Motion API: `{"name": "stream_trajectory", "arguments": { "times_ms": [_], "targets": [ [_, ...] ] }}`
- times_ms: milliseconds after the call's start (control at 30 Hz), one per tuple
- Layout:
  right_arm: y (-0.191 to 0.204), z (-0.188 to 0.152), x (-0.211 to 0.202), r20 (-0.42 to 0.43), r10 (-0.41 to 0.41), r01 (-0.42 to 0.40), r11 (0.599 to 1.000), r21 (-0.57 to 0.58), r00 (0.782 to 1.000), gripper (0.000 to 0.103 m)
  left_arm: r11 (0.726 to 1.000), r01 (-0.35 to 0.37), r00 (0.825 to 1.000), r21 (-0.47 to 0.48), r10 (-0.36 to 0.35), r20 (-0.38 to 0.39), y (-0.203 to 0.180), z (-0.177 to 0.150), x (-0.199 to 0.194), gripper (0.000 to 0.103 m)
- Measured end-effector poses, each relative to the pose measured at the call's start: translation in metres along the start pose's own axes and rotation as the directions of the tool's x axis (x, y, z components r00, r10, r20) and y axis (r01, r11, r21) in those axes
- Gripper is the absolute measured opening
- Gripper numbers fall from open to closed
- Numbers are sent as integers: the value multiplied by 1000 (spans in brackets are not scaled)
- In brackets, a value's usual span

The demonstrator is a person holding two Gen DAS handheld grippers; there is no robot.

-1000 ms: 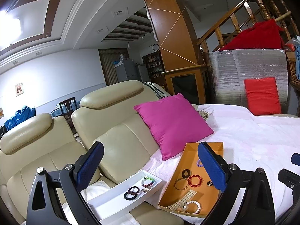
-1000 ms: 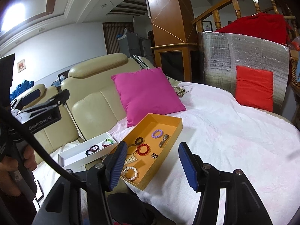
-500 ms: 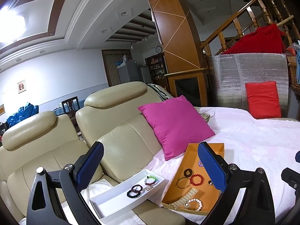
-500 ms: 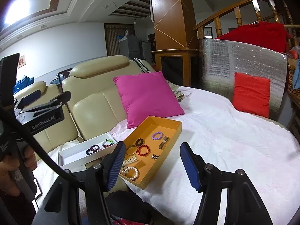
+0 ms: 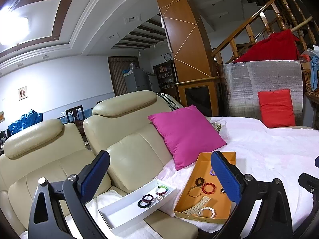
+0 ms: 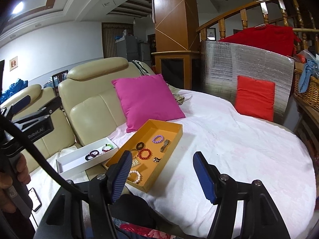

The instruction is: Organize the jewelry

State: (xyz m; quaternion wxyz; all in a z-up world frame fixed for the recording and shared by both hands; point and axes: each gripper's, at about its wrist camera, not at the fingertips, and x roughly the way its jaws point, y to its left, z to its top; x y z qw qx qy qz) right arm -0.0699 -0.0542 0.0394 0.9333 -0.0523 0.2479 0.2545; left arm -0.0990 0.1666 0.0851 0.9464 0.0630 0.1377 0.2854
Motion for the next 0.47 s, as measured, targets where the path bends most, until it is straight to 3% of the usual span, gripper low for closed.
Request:
{"name": "stream_trajectory", "arguments": {
  "times_ms": [467],
  "targets": [
    [22,13,46,-37,31,-32,999,-23,999,68,1000,12,999,-10,-12,-29,-3,-4,29,101]
  ]
}}
